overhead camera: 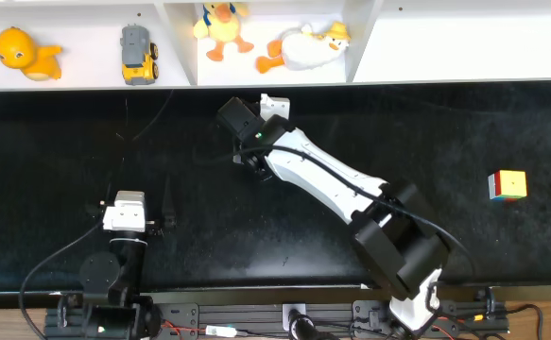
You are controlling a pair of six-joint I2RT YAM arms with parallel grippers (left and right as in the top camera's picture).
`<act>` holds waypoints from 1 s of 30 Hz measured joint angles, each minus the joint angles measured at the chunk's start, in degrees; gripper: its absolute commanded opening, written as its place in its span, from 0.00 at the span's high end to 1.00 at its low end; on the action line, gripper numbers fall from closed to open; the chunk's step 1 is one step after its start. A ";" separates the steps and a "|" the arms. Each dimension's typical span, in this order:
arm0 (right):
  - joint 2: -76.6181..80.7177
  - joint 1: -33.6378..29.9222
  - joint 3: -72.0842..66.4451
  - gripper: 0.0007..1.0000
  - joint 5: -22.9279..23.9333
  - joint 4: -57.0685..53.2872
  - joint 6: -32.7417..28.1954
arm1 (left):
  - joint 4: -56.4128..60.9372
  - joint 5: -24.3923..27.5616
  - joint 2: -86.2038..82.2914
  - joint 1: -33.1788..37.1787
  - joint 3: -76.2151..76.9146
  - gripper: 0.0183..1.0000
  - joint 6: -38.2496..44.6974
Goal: Store Toys
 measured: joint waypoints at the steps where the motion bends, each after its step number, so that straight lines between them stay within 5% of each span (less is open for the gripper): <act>1: 0.17 -0.17 0.00 0.00 0.00 -0.02 0.02 | 0.00 0.00 0.00 0.00 0.00 0.00 0.00; 20: 2.71 -3.32 0.22 0.02 -2.51 -0.07 -4.28 | 0.00 0.00 0.00 0.00 0.00 0.01 0.00; 30: 2.91 -3.32 0.33 0.34 -2.93 0.00 -5.38 | 0.00 0.00 0.00 0.00 0.00 0.00 0.00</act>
